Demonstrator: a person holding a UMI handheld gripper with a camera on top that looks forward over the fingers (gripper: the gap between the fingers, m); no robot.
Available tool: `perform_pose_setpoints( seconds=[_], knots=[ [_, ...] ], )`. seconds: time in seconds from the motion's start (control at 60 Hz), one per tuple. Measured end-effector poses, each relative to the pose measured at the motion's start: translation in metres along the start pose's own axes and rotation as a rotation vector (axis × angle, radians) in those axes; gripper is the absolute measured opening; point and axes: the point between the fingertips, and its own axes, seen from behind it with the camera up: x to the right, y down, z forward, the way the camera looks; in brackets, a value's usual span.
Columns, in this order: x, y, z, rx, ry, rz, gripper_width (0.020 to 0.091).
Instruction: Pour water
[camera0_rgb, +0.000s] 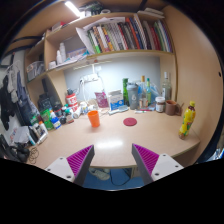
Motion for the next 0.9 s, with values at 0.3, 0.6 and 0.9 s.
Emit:
perform_pose_setpoints(
  seconds=[0.3, 0.6, 0.9],
  knots=[
    [0.013, 0.002, 0.01, -0.014, 0.057, 0.076, 0.083],
    [0.218, -0.003, 0.039, 0.106, 0.254, 0.089, 0.0831],
    [0.354, -0.029, 0.106, 0.199, 0.34, -0.004, 0.0831]
  ],
)
